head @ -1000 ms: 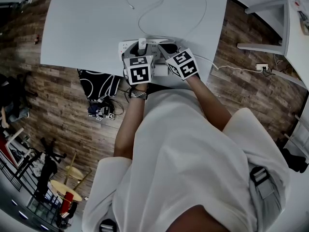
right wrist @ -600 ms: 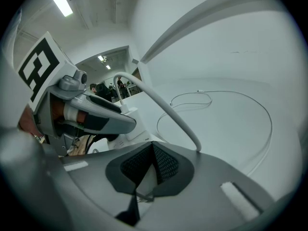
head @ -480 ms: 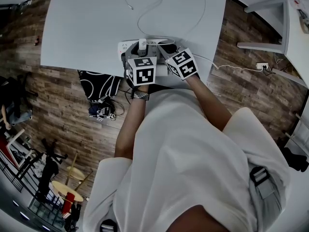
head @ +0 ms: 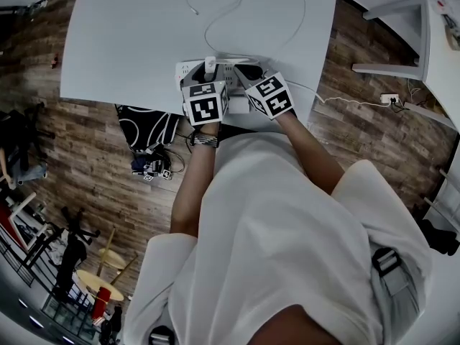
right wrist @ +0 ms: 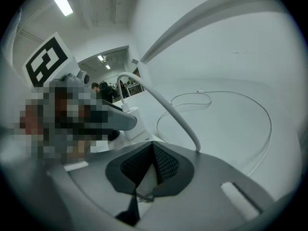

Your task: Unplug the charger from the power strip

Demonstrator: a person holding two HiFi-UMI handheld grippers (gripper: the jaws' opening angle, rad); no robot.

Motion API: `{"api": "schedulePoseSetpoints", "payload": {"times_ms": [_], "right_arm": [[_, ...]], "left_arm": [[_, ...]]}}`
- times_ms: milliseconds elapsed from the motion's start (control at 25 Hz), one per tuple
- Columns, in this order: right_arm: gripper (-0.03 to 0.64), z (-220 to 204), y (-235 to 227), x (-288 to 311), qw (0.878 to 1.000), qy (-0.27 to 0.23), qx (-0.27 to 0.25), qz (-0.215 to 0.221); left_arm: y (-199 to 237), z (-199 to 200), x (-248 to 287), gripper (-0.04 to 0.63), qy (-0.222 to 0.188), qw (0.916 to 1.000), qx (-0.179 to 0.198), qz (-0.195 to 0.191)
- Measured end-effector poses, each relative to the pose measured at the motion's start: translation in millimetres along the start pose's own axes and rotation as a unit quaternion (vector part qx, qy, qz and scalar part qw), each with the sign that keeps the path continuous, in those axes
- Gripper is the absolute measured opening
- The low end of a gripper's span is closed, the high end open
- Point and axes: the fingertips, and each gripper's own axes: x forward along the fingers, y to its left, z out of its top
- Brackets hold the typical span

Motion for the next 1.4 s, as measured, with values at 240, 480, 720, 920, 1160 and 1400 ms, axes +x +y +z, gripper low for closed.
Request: {"api": "schedulePoseSetpoints", "payload": {"times_ms": [240,480,720,920,1160,1400], "right_arm": [[0.002,0.1,-1.2,-0.6,1.0,0.0,0.0,0.0],[0.002,0.8,-1.3,-1.2,1.0,-0.001,-0.001,-0.003],[0.002,1.2,0.3,-1.9,1.0,0.002,-0.004,-0.004],[0.002,0.9,-0.4,-1.5,1.0,0.002,-0.006,-0.007],[0.002,2.2,-0.5,1.0,1.0,0.002,0.0,-0.008],[0.002,1.1,-1.5,-1.7,1.0,0.001,-0.002,-0.01]], "left_arm": [[0.0,1.3,0.3,0.146,-0.003,0.9999,-0.016,-0.006],[-1.3,2.5,-0.4,0.146,-0.009,0.9999,-0.002,0.005],[-3.2,4.1,-1.8,0.144,-0.022,0.9984,0.048,0.022],[-7.5,2.8,-1.6,0.144,-0.021,0.997,0.069,0.028],[-7.4,4.4,-0.2,0.144,-0.021,0.9949,0.091,0.037],[-10.7,3.2,-0.9,0.144,-0.026,0.9952,0.088,0.034]]}}
